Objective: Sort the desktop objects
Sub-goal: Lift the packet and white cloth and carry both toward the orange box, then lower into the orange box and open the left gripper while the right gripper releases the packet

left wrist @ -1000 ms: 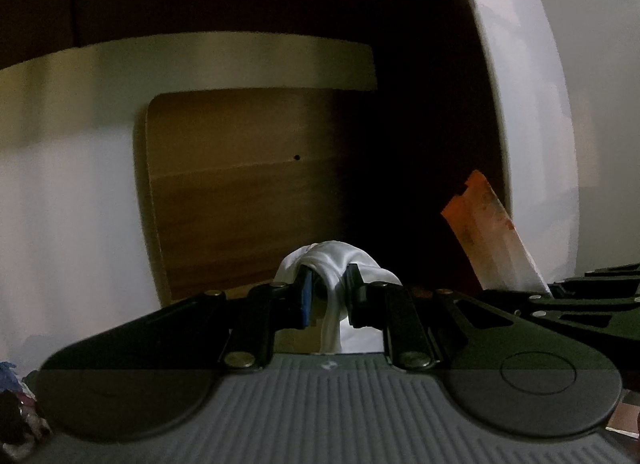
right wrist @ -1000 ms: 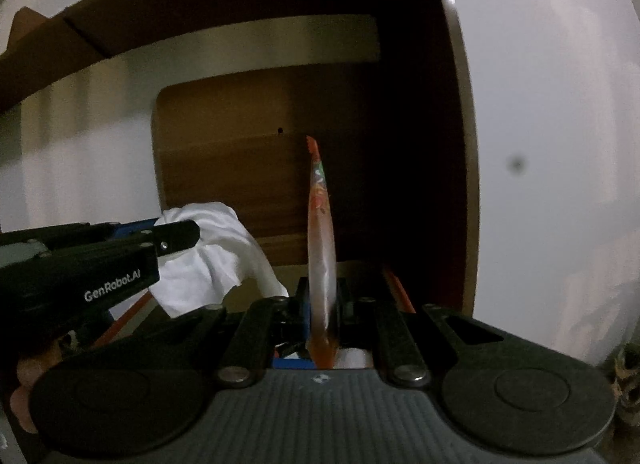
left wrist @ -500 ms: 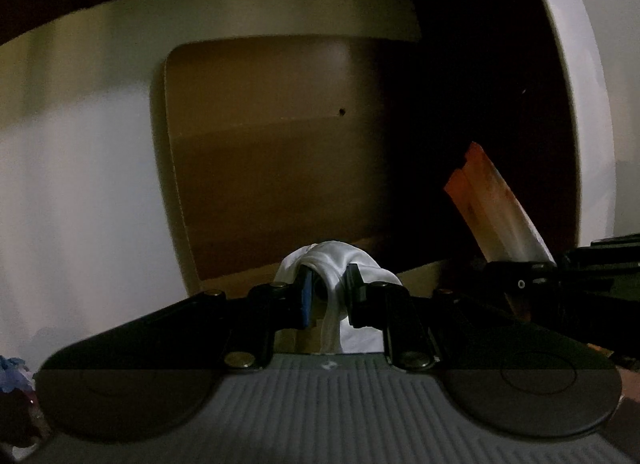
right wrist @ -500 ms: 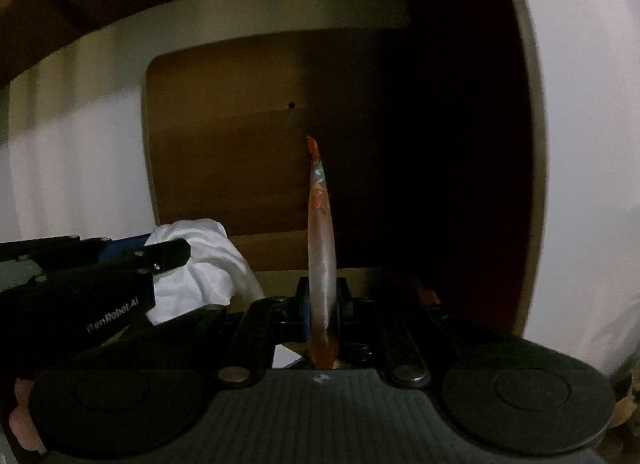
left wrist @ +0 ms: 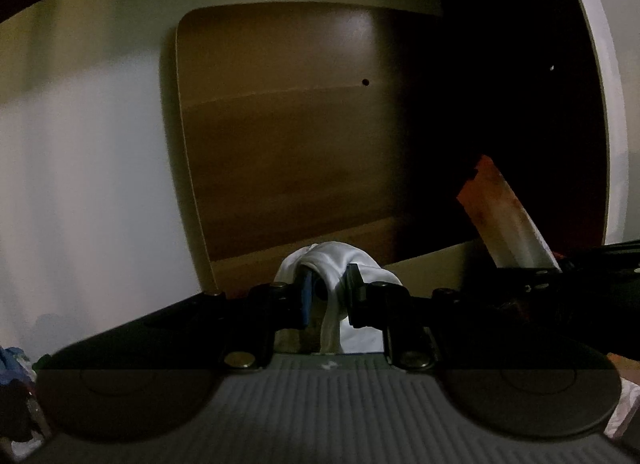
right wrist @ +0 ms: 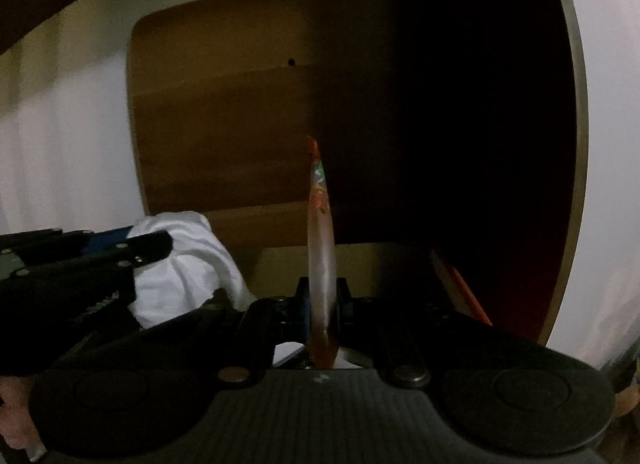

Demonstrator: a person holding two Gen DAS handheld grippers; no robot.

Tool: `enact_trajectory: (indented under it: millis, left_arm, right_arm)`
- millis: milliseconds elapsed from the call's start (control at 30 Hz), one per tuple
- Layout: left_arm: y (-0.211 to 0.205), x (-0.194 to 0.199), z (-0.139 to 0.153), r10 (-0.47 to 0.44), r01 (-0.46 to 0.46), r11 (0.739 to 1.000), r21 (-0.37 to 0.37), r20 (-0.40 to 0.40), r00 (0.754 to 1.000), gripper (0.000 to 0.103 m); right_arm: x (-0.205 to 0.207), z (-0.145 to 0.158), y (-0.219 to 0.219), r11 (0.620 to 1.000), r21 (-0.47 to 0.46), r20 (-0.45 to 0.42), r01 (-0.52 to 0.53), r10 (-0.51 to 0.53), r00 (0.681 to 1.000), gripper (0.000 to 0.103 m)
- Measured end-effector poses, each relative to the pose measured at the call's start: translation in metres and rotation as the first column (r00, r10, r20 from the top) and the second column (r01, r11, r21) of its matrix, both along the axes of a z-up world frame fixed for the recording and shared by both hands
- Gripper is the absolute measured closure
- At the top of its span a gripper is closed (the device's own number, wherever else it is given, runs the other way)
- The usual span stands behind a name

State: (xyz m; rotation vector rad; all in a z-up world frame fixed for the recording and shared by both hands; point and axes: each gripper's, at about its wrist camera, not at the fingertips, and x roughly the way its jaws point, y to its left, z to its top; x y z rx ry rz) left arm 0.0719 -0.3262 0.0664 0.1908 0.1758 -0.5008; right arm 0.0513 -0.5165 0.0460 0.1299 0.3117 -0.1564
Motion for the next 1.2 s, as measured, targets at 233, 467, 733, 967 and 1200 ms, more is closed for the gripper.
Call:
enact_trajectory:
  millis: [233,467,733,967,1200]
  left_arm:
    - [-0.002,0.015,-0.002,0.034,-0.032,0.999,0.033,-0.050,0.998,0.085]
    - [-0.001,0.020,-0.002,0.047,-0.043,0.997,0.057,-0.077,0.996,0.084]
    - [0.002,0.021,-0.001,0.039,-0.034,0.998,0.059,-0.091,0.995,0.079]
    - [0.003,0.020,-0.001,0.034,-0.030,0.998,0.058,-0.068,0.997,0.046]
    - [0.008,0.013,0.004,0.029,-0.027,0.999,0.036,-0.045,0.999,0.009]
  right_arm:
    - [0.013,-0.005,-0.005,1.000,0.009,-0.035,0.026,-0.026,0.999,0.094]
    - [0.020,-0.009,-0.003,0.999,0.014,-0.051,0.032,-0.031,0.998,0.094]
    - [0.022,-0.009,-0.003,0.999,0.018,-0.067,0.041,-0.040,0.997,0.094]
    - [0.022,-0.008,0.001,0.999,0.025,-0.064,0.037,-0.035,0.997,0.082]
    - [0.017,-0.009,0.003,0.999,0.009,-0.036,0.049,-0.049,0.998,0.045]
